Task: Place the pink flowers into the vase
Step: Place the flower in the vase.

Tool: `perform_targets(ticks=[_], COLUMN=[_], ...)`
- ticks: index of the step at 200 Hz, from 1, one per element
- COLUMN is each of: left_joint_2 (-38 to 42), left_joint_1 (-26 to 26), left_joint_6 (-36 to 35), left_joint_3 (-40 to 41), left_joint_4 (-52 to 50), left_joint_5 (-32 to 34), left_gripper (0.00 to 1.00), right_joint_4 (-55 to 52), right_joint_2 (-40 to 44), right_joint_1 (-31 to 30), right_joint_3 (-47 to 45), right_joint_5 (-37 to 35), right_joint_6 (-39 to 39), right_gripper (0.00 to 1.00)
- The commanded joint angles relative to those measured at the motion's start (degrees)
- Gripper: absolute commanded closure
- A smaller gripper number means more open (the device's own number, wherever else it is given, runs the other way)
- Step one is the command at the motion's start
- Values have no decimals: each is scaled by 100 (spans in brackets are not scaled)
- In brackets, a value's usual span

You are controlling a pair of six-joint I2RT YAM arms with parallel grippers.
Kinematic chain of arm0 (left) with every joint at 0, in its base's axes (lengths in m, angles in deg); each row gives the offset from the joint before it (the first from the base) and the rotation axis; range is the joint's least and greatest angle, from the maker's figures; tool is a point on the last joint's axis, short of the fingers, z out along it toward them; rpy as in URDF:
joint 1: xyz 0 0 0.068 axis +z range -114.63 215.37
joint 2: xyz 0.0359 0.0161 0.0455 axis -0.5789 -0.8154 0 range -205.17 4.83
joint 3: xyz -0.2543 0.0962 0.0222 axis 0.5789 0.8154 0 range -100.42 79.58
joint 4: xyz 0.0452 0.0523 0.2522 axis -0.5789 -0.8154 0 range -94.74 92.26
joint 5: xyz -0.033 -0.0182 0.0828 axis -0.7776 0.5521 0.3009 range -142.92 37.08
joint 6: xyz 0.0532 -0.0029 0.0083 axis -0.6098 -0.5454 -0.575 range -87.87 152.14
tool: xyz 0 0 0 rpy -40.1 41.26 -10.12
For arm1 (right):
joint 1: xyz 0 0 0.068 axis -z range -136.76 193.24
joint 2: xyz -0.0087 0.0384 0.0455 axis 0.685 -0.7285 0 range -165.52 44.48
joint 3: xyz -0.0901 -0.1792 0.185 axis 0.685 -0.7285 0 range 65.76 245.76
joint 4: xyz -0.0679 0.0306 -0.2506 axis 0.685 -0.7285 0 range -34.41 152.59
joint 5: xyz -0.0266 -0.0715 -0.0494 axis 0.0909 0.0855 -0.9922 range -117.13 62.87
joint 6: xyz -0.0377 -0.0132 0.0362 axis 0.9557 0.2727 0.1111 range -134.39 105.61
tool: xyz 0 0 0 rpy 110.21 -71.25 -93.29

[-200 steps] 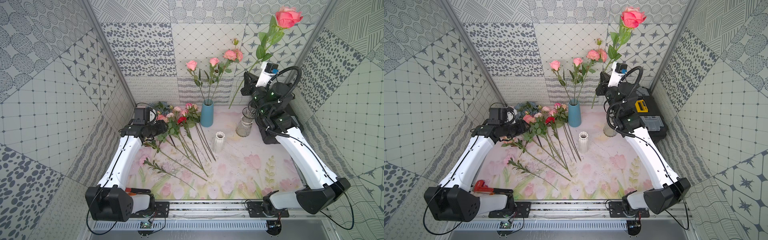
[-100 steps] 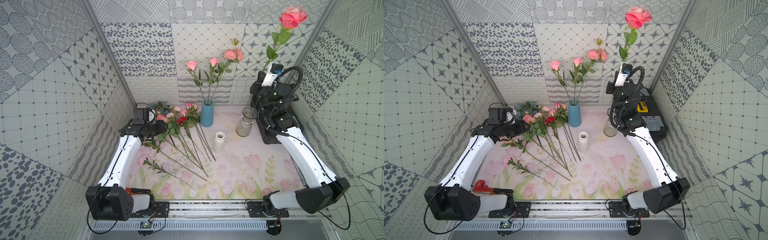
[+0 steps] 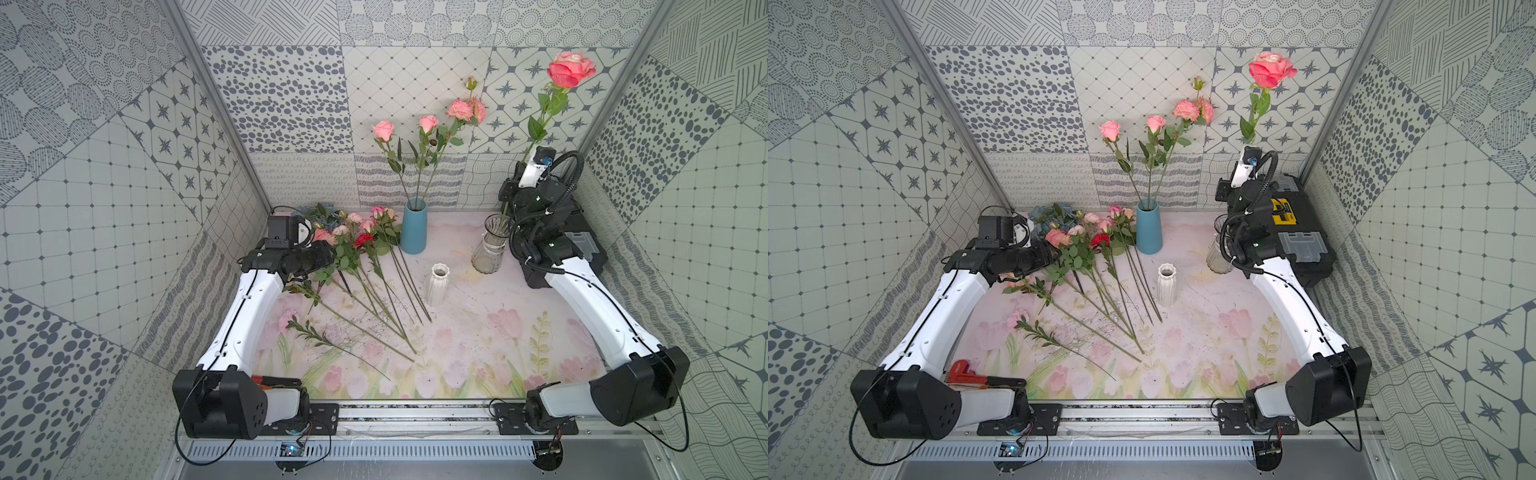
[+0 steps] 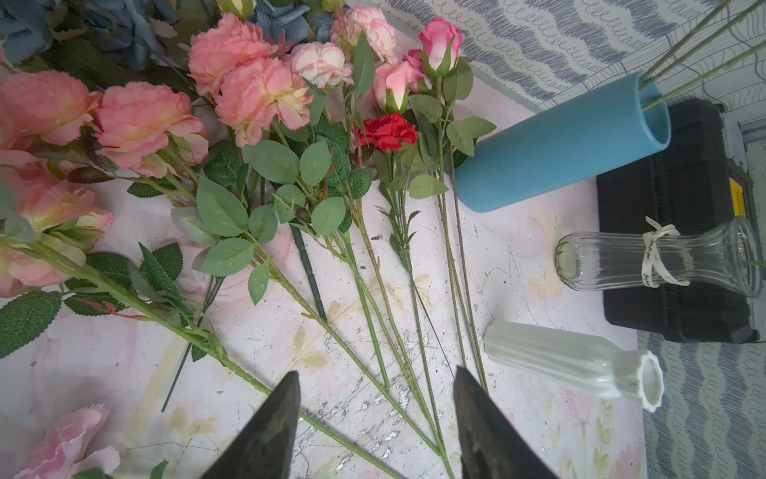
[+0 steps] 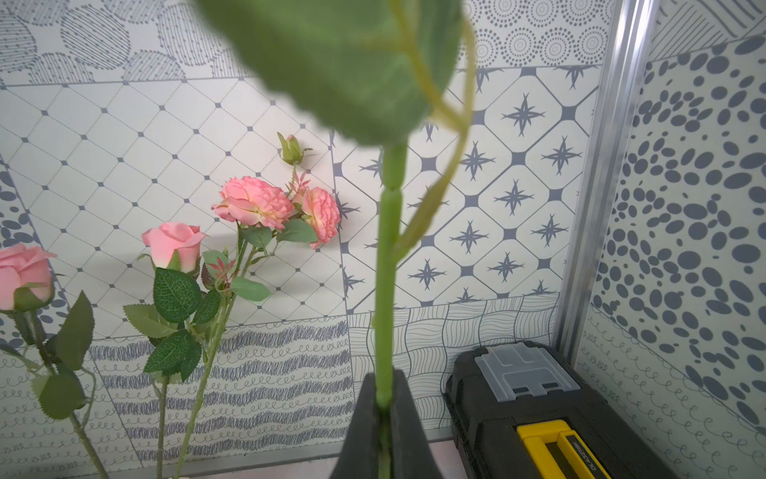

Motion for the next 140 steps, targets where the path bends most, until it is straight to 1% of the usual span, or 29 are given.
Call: perform_targets(ticks=[1,52,82,140], left_joint_2=[-30,-53,-18,-72], left_joint_1=[39,39,42,39], left_joint_6=[-62,-44,-53,-15], left_joint_3=[16,25,77,86], left_joint_4=[133,147,225,244], left_joint_5=[-101,-114,-147,-194], left_gripper=[41,41,41,41], right_joint_4=[486,894,994,941], right_joint_2=[132,90,26,-450], right_joint_1=[100,288,477,606], right_joint_3=[-270,-1040,-1410,-1623], right_joint_5=[-112,-237,-168,-107], right_joint_6=[-275,-795,-1352,-1771], right_gripper=[100,100,100,100])
